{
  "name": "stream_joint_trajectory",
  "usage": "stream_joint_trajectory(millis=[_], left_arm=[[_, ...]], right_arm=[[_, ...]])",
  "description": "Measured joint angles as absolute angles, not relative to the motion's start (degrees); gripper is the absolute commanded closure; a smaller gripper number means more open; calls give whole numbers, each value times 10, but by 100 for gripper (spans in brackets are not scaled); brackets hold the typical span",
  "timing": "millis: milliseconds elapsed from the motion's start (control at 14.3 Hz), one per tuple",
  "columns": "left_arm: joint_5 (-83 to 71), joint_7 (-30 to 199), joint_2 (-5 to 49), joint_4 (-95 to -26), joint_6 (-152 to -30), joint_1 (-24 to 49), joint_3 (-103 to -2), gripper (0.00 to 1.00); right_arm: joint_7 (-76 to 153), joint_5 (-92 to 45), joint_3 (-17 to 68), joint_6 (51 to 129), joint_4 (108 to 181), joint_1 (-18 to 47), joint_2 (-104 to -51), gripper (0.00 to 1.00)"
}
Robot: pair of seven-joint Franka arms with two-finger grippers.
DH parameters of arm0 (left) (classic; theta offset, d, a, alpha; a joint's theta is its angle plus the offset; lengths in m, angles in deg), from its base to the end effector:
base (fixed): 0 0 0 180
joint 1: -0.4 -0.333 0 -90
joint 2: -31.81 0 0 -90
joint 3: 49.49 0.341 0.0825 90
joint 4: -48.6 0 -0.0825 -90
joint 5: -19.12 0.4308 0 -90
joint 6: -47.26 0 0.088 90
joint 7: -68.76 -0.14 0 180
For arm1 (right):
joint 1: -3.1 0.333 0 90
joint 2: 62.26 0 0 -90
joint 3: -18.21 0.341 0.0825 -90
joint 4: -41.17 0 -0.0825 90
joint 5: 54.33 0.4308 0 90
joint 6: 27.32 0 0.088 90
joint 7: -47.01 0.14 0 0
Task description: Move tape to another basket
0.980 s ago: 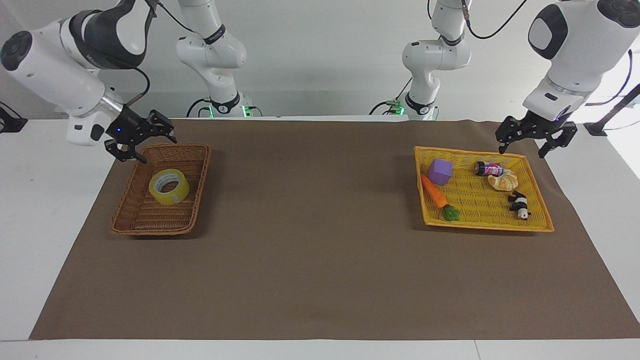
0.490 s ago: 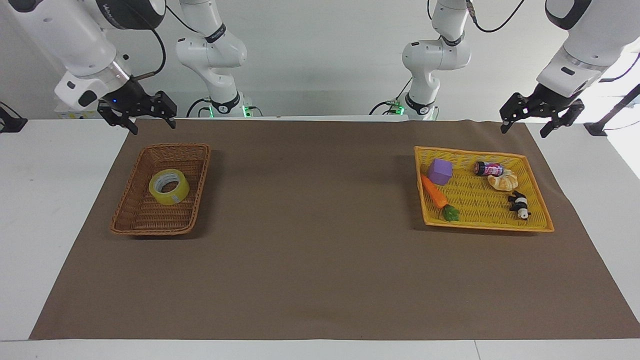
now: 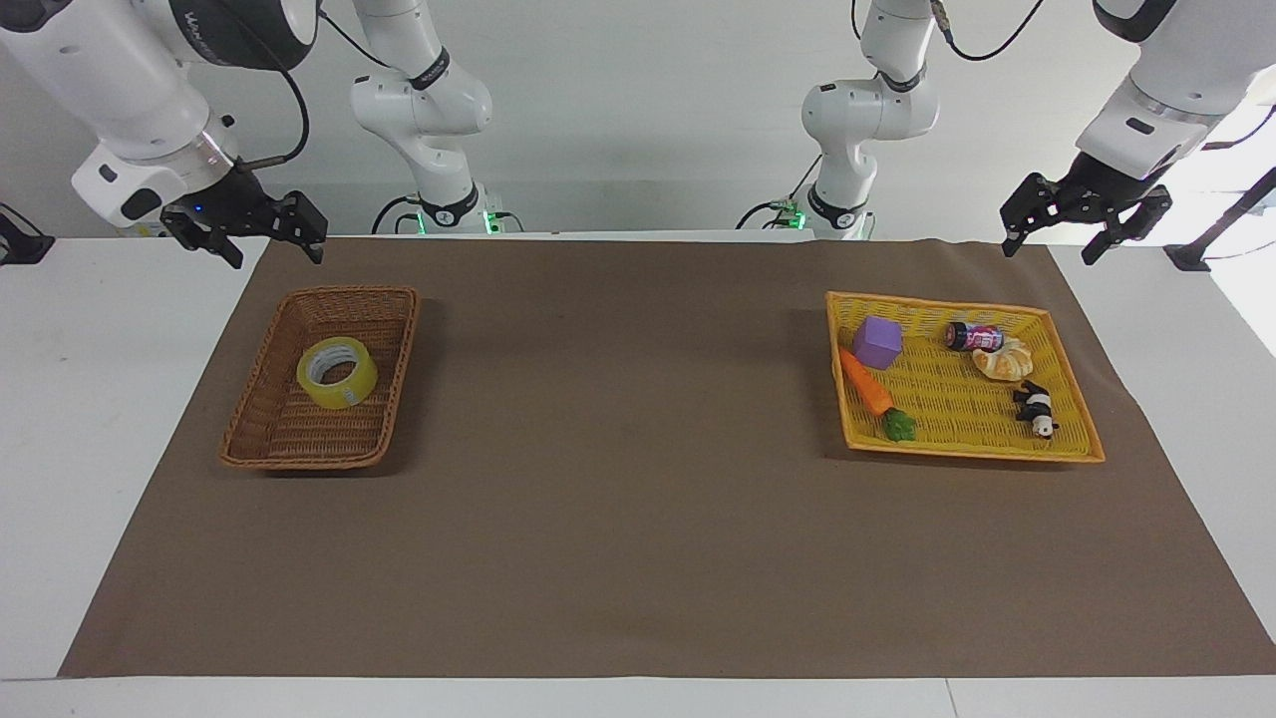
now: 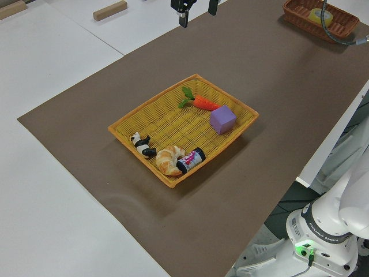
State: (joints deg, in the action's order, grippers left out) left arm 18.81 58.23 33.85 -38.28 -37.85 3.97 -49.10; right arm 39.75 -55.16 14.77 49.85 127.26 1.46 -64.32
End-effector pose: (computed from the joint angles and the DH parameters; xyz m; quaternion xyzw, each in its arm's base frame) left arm 0.5797 -0.0329 0.6580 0.9928 -0.1196 0.0025 0.0027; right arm 0.5799 -0.0532 0.6130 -0.9952 -0.0179 0.0960 0.0021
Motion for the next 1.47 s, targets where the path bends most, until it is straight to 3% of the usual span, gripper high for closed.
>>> stream_joint_trajectory(millis=[1470], left_arm=[[203, 636, 332, -396, -368, 37, -495, 0]], right_arm=[[432, -554, 130, 532, 1316, 20, -603, 0]])
